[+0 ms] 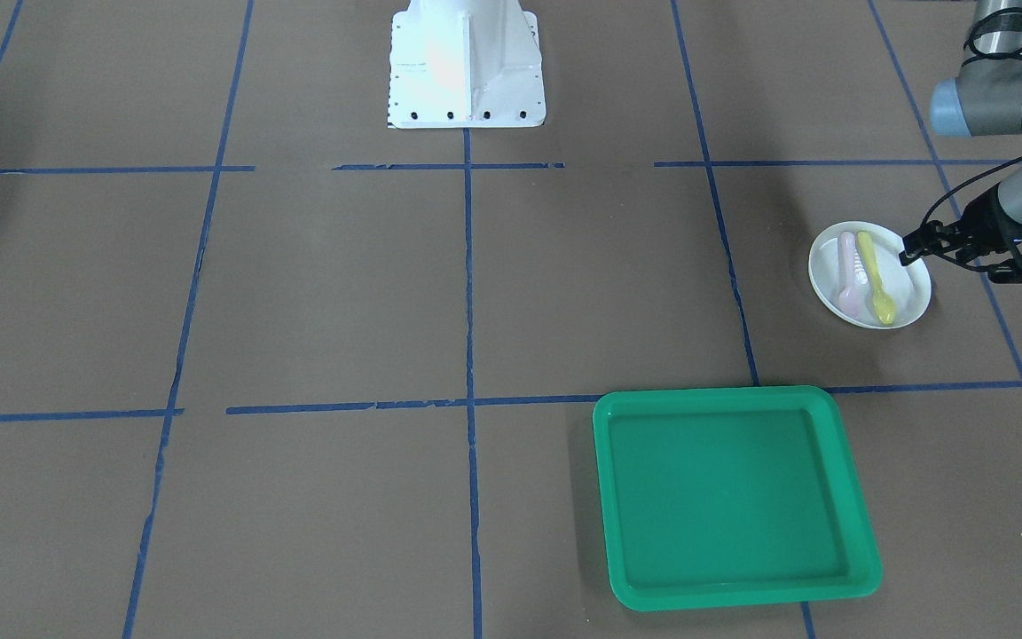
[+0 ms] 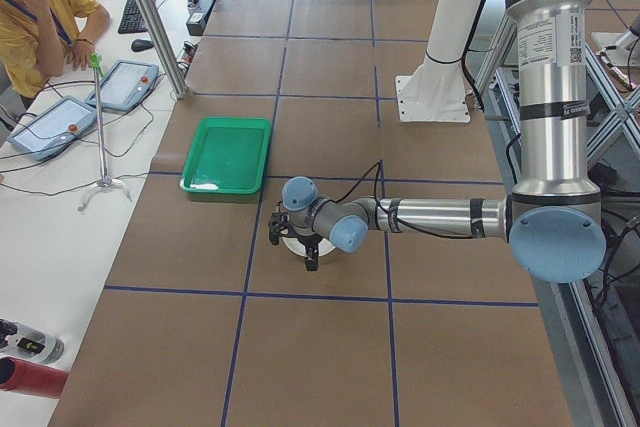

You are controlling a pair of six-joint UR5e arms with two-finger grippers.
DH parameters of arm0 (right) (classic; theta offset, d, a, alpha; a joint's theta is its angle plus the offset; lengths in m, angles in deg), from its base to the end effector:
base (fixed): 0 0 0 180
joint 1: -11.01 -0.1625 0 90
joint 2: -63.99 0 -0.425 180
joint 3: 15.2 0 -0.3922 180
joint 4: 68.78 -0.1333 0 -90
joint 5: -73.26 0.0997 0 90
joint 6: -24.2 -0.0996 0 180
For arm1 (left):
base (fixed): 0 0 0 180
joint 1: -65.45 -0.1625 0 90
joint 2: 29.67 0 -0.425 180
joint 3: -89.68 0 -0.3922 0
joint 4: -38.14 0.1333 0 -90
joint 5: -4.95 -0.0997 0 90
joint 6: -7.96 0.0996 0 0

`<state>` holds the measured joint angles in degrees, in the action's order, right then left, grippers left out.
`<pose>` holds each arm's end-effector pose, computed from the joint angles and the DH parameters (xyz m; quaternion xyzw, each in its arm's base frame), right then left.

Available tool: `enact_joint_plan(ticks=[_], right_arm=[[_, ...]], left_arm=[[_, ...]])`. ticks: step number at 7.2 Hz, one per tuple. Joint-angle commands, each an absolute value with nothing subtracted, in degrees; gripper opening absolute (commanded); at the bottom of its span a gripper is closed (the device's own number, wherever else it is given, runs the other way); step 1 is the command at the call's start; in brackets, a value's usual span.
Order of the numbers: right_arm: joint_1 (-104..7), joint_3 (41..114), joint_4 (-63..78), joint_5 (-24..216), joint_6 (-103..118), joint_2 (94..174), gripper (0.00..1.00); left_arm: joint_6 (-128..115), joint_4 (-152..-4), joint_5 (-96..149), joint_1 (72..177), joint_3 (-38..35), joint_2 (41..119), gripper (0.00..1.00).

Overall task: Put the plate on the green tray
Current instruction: 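Lower the left gripper to the rim of the white plate and grip it, then slide the white plate with the left gripper toward the green tray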

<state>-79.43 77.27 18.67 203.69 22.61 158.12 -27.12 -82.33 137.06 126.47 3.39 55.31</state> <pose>0.0723 -0.4618 0.6720 0.0038 -0.3456 0.0139 0.9383 0.1697 -0.4438 0.6771 -0.0379 0.3924 0.0189 0.9188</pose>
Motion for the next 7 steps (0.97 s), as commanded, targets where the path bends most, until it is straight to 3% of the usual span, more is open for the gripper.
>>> enact_joint_plan(ticks=[1,3,4,7], right_arm=[[-79.43,77.26,18.67,203.69,22.61,158.12,1.0],[-79.43,77.26,18.67,203.69,22.61,158.12,1.0],[-79.43,77.26,18.67,203.69,22.61,158.12,1.0],[-79.43,77.26,18.67,203.69,22.61,158.12,1.0]], left_arm=[[-27.37,-86.38,137.23,126.45,7.05,56.2,0.92],[-27.81,-86.66,137.58,126.45,6.54,56.29,0.49],[-27.73,-86.66,137.75,126.45,6.45,56.29,0.04],[-27.38,-86.66,140.11,126.45,6.62,56.64,0.0]])
